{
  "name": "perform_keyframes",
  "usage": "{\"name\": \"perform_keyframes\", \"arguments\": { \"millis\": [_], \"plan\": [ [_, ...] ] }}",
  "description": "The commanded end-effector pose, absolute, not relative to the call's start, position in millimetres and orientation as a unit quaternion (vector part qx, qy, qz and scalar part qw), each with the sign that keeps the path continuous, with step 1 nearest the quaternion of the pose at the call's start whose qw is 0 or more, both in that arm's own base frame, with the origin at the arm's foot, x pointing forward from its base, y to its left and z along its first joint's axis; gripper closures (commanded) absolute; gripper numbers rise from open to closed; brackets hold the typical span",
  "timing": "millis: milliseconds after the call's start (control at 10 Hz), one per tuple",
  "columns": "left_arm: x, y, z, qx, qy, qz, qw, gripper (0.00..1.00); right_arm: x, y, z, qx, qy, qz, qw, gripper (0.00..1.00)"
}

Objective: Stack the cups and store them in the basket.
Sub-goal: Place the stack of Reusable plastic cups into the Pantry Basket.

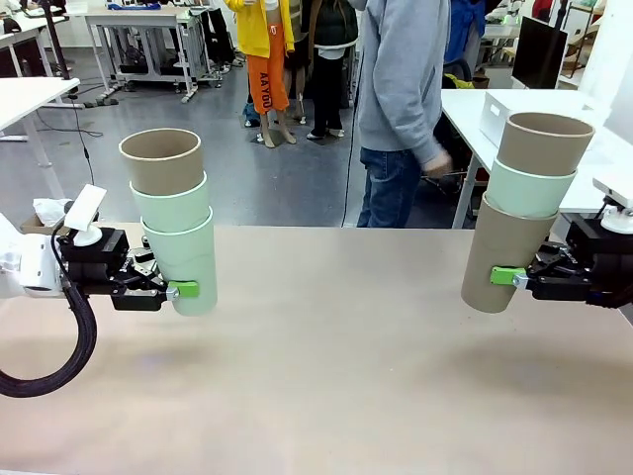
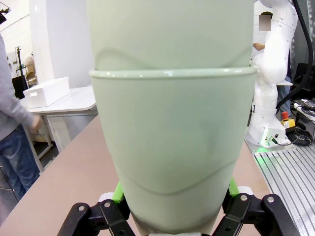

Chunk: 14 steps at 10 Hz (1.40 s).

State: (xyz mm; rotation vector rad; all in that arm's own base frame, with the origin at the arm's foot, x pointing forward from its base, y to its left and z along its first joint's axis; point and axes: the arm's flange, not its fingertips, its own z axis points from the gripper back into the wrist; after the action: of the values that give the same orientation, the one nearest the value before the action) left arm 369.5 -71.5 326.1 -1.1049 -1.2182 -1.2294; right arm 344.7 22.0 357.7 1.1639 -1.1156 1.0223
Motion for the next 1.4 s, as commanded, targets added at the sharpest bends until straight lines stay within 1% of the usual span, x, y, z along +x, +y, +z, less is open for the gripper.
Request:
{"name": "perform_keyframes", "arguments": {
  "millis": [0,1300],
  "plan": [
    [369.3,-72.1,329.3,-0.461,-0.508,-0.513,0.515,0.17,345.2,22.1,361.2,0.495,-0.481,0.439,0.576,0.15],
    [369.3,-72.1,329.3,-0.461,-0.508,-0.513,0.515,0.17,345.2,22.1,361.2,0.495,-0.481,0.439,0.576,0.15]
  ]
}}
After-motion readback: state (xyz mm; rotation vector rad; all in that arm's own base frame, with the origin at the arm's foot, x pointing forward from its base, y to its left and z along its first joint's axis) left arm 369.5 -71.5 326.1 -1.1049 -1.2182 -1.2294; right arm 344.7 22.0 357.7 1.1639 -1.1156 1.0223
